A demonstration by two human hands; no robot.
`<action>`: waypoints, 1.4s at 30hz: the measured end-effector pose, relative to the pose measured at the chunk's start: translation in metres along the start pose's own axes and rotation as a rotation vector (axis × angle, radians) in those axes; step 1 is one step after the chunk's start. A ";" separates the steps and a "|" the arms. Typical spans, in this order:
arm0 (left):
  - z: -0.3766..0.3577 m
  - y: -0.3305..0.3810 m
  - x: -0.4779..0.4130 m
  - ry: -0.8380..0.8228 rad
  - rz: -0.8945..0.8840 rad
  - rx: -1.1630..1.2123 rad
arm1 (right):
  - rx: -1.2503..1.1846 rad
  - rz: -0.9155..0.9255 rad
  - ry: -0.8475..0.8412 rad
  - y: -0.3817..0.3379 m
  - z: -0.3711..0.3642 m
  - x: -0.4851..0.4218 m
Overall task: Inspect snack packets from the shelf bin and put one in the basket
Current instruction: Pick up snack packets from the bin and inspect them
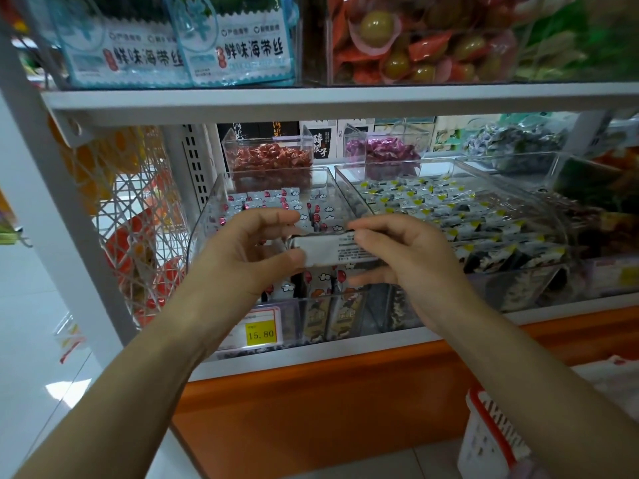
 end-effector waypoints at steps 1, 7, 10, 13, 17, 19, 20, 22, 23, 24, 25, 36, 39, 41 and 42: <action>-0.001 0.001 0.001 -0.009 -0.012 -0.034 | -0.016 -0.004 0.020 0.000 0.000 0.000; -0.011 0.001 0.002 0.012 -0.016 -0.211 | 0.186 0.061 0.106 0.001 -0.002 0.001; -0.010 0.003 0.001 0.044 0.041 -0.144 | 0.253 0.112 0.066 -0.004 -0.004 0.003; -0.002 0.004 0.000 0.032 0.112 -0.108 | 0.216 0.102 0.028 -0.006 -0.003 0.003; 0.007 0.004 -0.002 0.046 0.123 -0.133 | 0.158 0.078 -0.040 -0.006 -0.004 0.001; 0.007 0.004 -0.002 0.043 0.098 -0.148 | 0.109 0.065 -0.048 -0.005 -0.005 0.001; 0.007 0.005 -0.001 0.034 0.082 -0.141 | 0.101 0.067 -0.040 -0.004 -0.004 0.001; 0.005 0.006 0.001 -0.016 0.063 -0.151 | 0.131 0.081 -0.023 -0.003 -0.003 0.000; 0.003 0.006 0.002 -0.043 0.060 -0.183 | 0.133 0.078 -0.022 -0.003 -0.002 0.000; 0.002 0.005 0.002 -0.058 0.058 -0.230 | 0.115 0.059 -0.026 -0.003 -0.001 -0.001; 0.002 0.005 0.002 -0.056 0.057 -0.271 | 0.079 0.019 -0.038 -0.004 0.000 -0.003; 0.005 0.000 -0.002 0.020 0.014 -0.309 | -0.093 -0.172 -0.159 0.001 0.012 -0.010; 0.005 -0.001 -0.004 0.093 0.031 -0.203 | -0.184 -0.122 -0.131 0.002 0.005 -0.008; 0.005 -0.001 -0.006 0.142 0.041 -0.148 | -0.073 -0.039 -0.145 0.002 0.000 -0.007; 0.005 -0.001 -0.008 0.162 0.050 -0.140 | 0.040 0.013 -0.139 0.002 -0.003 -0.007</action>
Point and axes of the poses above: each hand's wrist, its own x-axis away from the middle knuckle, its own z-axis out of the back of the hand, y = z × x, the point moved 1 cm from there along -x, towards the middle knuckle, and after that the axes turned 7 degrees about z, right-handed, at the moved point
